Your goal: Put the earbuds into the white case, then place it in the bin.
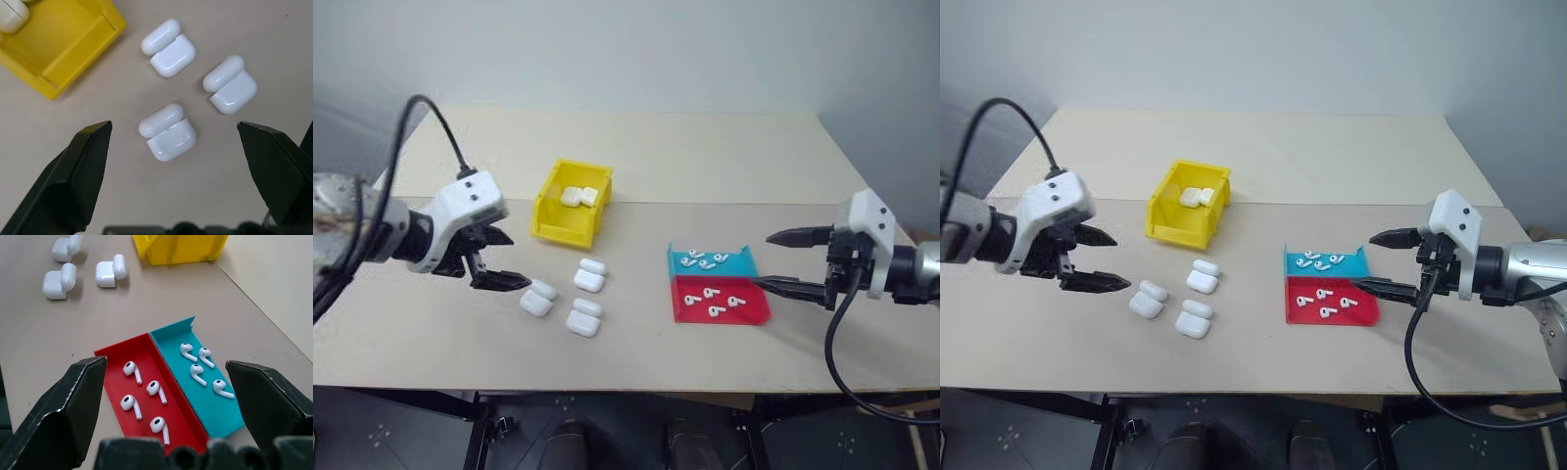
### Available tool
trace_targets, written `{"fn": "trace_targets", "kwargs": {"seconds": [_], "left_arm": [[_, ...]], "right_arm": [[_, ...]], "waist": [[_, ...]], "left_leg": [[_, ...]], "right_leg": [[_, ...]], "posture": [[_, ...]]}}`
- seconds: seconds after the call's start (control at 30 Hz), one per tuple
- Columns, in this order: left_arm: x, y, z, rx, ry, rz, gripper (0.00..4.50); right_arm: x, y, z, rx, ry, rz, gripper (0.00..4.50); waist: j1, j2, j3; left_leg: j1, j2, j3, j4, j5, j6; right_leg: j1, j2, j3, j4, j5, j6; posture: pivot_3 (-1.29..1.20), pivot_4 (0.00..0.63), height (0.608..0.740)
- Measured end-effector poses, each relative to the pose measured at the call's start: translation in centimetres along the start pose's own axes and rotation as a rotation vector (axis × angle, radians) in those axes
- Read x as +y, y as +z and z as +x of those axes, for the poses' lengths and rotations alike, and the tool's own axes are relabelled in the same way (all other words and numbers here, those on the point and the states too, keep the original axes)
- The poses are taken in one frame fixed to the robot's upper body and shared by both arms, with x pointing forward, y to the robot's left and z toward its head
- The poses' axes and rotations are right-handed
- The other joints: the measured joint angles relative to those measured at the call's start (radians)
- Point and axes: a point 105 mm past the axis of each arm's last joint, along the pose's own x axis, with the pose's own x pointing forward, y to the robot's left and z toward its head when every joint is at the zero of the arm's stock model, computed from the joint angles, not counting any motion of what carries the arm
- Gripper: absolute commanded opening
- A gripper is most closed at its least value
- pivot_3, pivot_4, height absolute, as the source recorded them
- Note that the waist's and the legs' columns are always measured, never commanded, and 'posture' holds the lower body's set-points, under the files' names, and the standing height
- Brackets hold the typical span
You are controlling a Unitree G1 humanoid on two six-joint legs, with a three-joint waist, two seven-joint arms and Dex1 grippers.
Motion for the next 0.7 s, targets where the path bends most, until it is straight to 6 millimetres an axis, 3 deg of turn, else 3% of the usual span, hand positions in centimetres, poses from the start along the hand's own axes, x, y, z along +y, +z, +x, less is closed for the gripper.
{"fn": "trace_targets", "kwargs": {"seconds": [0.23,0.7], "left_arm": [[-1.0,0.2,2.8,0.216,-0.071,-0.207,4.45],[-0.1,-2.4,6.6,0.507,-0.043,-0.335,4.45]], "right_arm": [[0.3,0.1,0.4,-0.010,-0.008,0.001,4.50],[1.0,0.1,0.9,-0.021,-0.007,0.003,4.50]], "waist": [[-0.002,-0.001,0.001],[0.003,-0.002,0.002]], "left_leg": [[-0.003,0.000,-0.001,0.001,0.000,0.000],[-0.005,0.000,-0.003,0.009,0.000,0.001]], "right_leg": [[-0.002,0.000,0.000,0.000,0.000,0.001],[-0.003,0.000,0.000,0.008,0.000,0.001]], "posture": [[0.00,0.150,0.740],[0.00,0.150,0.740]]}}
